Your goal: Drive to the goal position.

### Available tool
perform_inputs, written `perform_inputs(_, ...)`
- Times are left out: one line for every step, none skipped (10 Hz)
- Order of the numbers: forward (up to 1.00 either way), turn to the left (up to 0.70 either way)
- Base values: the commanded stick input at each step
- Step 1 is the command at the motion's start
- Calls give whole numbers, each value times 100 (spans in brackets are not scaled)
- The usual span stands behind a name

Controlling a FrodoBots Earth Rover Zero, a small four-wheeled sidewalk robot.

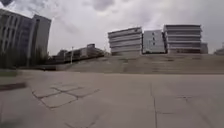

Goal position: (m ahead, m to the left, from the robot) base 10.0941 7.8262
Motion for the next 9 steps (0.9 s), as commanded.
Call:
perform_inputs(70, 34)
perform_inputs(70, 34)
perform_inputs(70, 34)
perform_inputs(70, 34)
perform_inputs(70, 34)
perform_inputs(70, 3)
perform_inputs(70, 2)
perform_inputs(70, 2)
perform_inputs(70, 2)
